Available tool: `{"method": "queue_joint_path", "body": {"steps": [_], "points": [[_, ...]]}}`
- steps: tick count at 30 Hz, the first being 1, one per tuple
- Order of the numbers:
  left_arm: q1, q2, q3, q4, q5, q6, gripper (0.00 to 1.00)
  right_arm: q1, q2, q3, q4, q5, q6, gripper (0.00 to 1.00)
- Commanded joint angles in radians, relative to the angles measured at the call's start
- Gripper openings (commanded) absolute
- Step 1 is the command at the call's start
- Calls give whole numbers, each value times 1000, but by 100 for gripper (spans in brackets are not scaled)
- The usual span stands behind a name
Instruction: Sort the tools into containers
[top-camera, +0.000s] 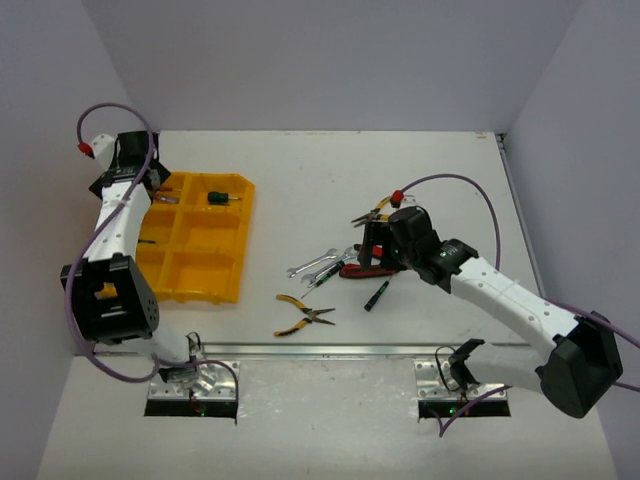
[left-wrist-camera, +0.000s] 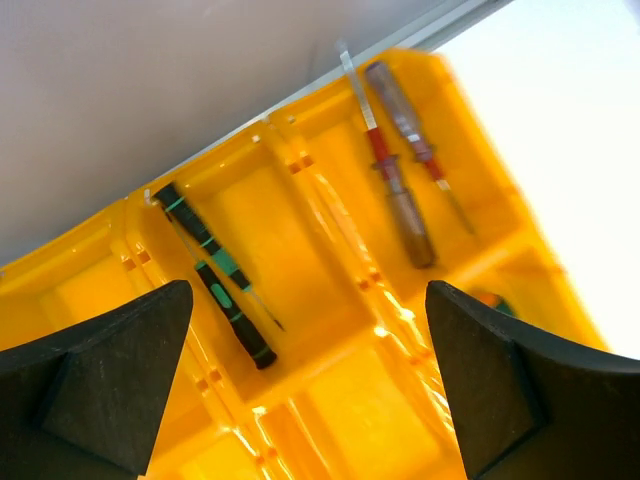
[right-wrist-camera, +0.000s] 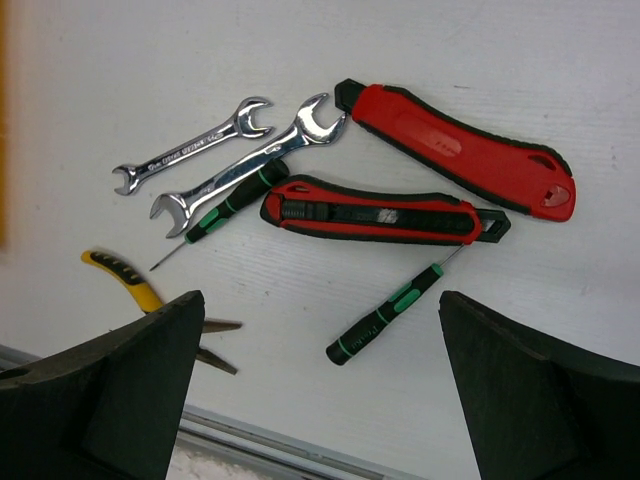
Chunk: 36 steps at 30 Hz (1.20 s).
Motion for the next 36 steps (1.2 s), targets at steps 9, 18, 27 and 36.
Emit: {"method": "queue_joint_path", "body": {"steps": [9, 18, 27, 36], "points": [[-61, -542, -265, 176, 451, 24, 100, 0, 64, -34, -93, 234, 288, 83], [-212, -672, -417, 223, 480, 26, 100, 57, 248, -86, -125, 237, 496, 68], [-213, -689, -462, 250, 561, 37, 100, 86, 439, -106, -48, 179, 591, 29], [-240, -672, -521, 321, 758, 3, 100, 119, 311, -103, -115, 216, 620, 0]]}}
